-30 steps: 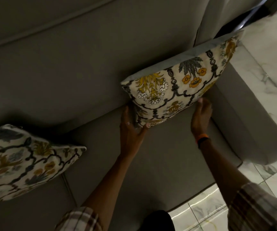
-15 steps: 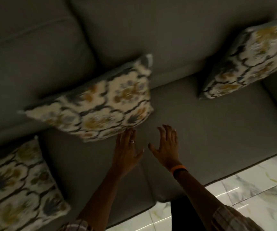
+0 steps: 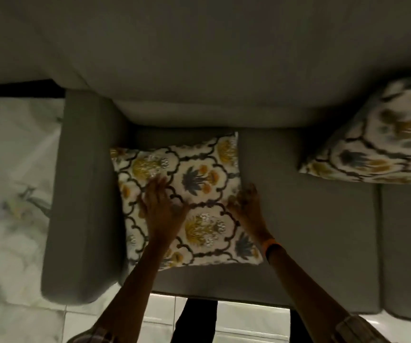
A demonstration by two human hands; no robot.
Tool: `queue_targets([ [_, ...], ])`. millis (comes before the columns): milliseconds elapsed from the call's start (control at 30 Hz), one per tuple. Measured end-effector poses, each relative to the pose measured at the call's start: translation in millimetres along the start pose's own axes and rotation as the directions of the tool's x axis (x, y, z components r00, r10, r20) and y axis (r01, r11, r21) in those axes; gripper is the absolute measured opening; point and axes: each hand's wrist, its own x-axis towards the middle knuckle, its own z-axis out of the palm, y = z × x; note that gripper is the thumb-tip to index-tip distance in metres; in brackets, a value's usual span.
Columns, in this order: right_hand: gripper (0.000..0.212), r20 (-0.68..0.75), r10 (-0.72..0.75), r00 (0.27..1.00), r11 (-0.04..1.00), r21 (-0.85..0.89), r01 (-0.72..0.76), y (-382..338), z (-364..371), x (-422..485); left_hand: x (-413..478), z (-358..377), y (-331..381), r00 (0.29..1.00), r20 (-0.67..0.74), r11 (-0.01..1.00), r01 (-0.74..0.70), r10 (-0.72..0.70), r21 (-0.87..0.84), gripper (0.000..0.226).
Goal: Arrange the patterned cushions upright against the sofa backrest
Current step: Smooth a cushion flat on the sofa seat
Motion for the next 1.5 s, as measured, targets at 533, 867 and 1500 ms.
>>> queue_targets([
  [533, 0.082, -0.203, -0.173, 0.964, 0.973, 0.119, 0.200, -87, -13, -3, 91, -119, -3, 0.954, -0.068, 0.576, 0.119, -0.293, -0.809, 0.096],
  [867, 0.081, -0.164, -0.184, 0.969, 0.970, 0.132, 0.206, -124, -22, 56, 143, -123, 2, 0.986, 0.151, 0.603, 0.164, -0.072, -0.781, 0.093],
  [1500, 0.118, -0.109, -0.096, 0.989, 0.995, 0.019, 0.099, -26, -73, 18, -4, 7, 72, 0.865, 0.411, 0.743, 0.473, -0.289, -0.473, 0.101],
])
